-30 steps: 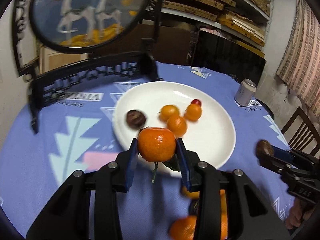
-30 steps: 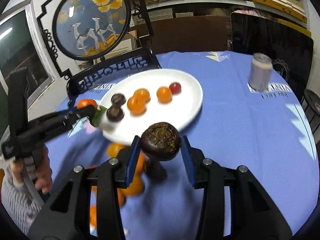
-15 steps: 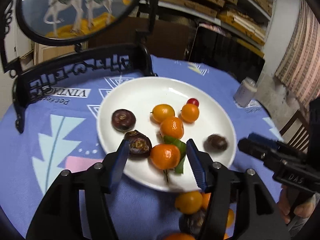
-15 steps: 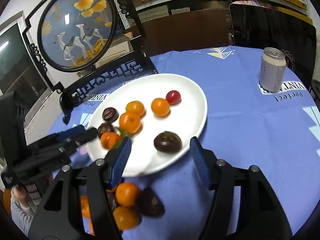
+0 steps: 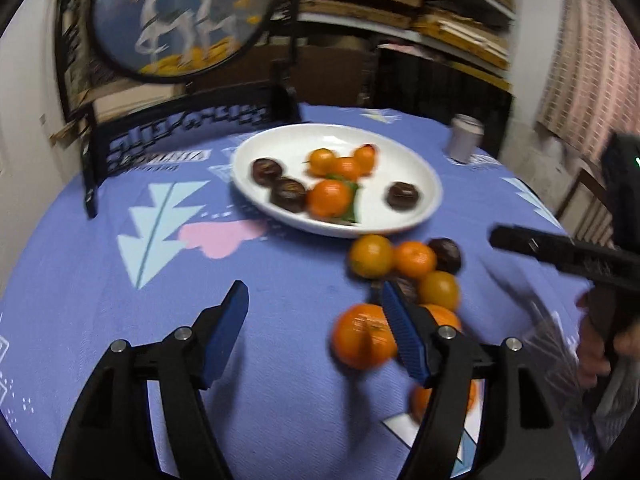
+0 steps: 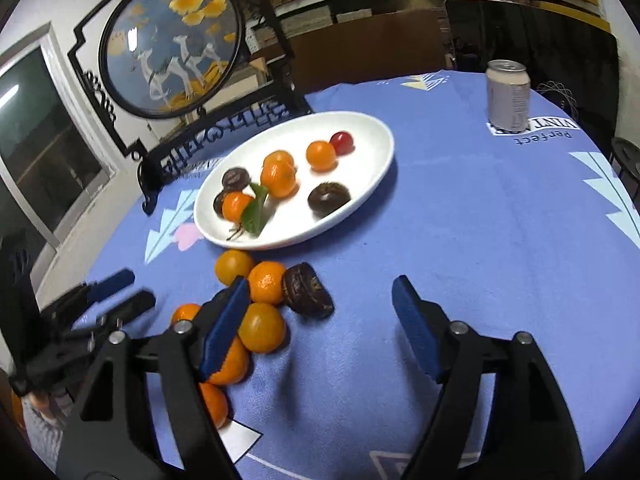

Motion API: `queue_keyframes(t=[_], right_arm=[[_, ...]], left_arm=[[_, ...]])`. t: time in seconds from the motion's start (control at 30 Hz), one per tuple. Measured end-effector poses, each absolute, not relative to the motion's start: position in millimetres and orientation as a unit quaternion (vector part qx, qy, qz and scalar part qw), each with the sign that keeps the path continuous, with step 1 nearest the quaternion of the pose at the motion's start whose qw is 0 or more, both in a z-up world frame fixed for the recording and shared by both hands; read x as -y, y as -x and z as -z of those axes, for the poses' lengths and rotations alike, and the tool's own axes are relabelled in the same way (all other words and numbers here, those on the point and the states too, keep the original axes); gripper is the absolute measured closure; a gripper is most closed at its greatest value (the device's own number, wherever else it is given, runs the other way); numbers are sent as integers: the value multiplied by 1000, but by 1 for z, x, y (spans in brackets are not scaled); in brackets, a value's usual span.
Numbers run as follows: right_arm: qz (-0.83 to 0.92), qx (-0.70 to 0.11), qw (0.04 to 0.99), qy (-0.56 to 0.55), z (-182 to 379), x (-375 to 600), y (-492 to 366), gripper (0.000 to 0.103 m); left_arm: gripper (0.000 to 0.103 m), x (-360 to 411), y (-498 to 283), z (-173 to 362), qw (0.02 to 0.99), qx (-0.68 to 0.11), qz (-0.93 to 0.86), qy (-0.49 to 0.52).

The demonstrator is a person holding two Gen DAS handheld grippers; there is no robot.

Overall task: Organize fruits
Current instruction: 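Move both open tools back toward the fruit pile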

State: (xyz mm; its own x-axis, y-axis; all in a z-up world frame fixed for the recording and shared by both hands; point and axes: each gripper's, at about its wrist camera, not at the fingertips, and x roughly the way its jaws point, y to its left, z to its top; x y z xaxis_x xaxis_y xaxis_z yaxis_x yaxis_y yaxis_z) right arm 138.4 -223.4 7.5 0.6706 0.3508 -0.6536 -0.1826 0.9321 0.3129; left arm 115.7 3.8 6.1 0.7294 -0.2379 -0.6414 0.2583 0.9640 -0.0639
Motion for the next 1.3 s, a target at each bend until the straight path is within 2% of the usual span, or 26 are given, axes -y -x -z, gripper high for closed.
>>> queue_keyframes(t=[0.33,0.43,0.5,0.57,0.67,0.73,0.83,1.07,1.27,1.3], right_arm=[[-153,-383,903,-124,-7,230,-142,26],[-153,-380,904,-125,-9,230,-140,26],[-153,-379,904,-126,-10,231,-139,26],[-152,-378,904,-129,-10,232,-139,26],[-154,-379,903,-132,-11,233,-139,26],[-156,-377,904,-132,-12,233,-138,26],[-155,-377,904,-127,-12,231,-138,26],[-154,-380,903,-128,-10,232,-140,26],[-157,-379,903,-126,-12,231,-138,25],[-158,-379,903,-126,-12,230,-138,25]], left_arm=[[33,12,-125,17,915,-377,133,-49],[29,4,-128,17,916,-378,129,-41],[21,-4,-126,13,925,-365,97,-52],[21,-23,-130,13,931,-357,17,-70],[21,-56,-136,15,927,-374,-10,-24],[22,-65,-127,6,934,-357,11,11],[21,-48,-112,-3,944,-325,52,-7],[21,9,-90,6,931,-323,147,-88],[21,21,-98,27,917,-354,143,-117],[19,21,-102,32,913,-366,139,-118]])
